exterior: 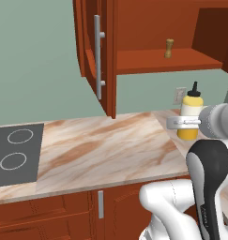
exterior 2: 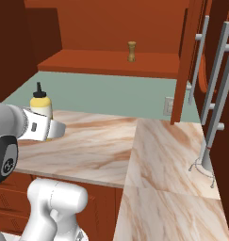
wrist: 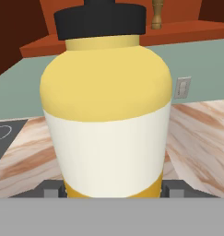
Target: Take 2 condiments from the cabinet and move them on the counter near the stove.Make sure the condiments are lined up with each other, next to each other.
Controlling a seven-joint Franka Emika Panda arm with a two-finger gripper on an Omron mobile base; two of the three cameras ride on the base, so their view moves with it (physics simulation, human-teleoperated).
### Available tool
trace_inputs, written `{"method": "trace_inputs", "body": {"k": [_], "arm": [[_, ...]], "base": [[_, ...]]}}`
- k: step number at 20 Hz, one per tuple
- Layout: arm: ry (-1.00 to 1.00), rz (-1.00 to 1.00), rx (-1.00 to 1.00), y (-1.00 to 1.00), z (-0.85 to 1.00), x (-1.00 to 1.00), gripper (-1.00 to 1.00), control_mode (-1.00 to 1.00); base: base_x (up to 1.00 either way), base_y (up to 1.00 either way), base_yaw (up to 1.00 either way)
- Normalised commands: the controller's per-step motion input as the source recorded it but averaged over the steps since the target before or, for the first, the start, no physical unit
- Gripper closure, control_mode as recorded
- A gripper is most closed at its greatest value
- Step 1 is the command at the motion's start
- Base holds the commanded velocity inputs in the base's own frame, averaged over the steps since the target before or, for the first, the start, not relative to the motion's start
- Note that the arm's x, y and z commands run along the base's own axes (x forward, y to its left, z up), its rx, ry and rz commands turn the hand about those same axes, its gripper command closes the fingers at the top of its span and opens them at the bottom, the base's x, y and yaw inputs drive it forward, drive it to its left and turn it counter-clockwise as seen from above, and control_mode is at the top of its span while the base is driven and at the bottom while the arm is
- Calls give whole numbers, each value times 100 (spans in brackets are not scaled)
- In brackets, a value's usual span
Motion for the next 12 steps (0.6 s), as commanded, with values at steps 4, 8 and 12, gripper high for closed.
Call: {"method": "trace_inputs", "body": {"k": [4,8,12], "arm": [[0,0,0,0,-1,0,100,100],[0,0,0,0,0,0,100,100],[0,0,0,0,0,0,100,100]], "base": [[0,0,0],[-4,9,0],[-45,23,0]]}}
